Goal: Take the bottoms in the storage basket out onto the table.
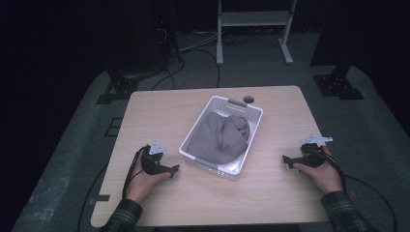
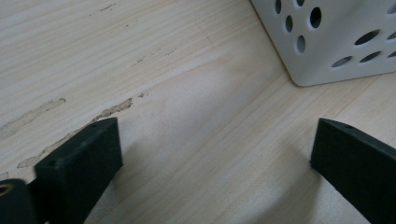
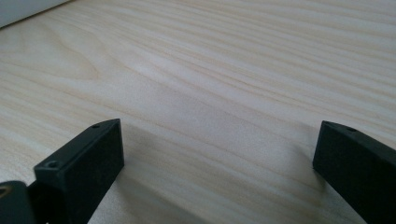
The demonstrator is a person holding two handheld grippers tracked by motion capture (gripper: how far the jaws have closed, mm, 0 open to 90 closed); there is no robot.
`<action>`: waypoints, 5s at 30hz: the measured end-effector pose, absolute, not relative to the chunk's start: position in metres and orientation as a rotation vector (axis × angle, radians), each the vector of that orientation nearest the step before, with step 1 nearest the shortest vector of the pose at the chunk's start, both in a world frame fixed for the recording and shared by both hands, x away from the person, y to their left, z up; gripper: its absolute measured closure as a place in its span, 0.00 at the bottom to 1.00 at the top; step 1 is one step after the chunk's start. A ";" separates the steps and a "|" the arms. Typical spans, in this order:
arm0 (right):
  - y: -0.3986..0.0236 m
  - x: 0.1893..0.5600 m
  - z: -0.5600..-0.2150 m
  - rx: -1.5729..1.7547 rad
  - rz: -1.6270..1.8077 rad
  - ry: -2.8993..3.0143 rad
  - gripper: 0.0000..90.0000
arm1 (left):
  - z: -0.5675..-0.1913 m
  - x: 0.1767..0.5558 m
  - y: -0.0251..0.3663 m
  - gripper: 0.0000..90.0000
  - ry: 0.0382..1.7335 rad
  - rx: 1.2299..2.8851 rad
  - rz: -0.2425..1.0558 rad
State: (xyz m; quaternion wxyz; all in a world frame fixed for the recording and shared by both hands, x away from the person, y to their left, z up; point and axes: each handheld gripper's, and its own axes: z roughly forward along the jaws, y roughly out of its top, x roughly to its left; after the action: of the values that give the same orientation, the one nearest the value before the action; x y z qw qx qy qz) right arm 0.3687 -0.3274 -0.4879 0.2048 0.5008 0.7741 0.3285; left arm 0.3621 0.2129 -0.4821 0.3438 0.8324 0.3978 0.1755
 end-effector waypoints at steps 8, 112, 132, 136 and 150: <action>-0.328 0.369 -0.488 1.395 0.918 2.160 0.01 | -0.475 0.360 0.217 0.14 1.038 2.162 0.416; -0.328 0.368 -0.488 1.394 0.919 2.160 0.01 | -0.417 0.478 0.035 0.03 0.944 2.337 0.310; -0.328 0.369 -0.488 1.397 0.918 2.158 0.01 | -0.439 0.487 0.001 0.00 0.958 2.352 0.050; -0.328 0.369 -0.488 1.397 0.917 2.158 0.01 | -0.451 0.483 -0.014 0.00 0.906 2.455 0.108; -0.327 0.369 -0.488 1.403 0.915 2.154 0.01 | -0.457 0.481 -0.020 0.00 0.901 2.428 0.097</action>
State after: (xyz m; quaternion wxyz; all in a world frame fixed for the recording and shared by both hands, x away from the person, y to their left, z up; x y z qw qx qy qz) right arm 0.3688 -0.3268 -0.4879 0.2050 0.5033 0.7726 0.3282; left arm 0.4809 -0.0198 -0.4566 0.2715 0.9018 0.3344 0.0359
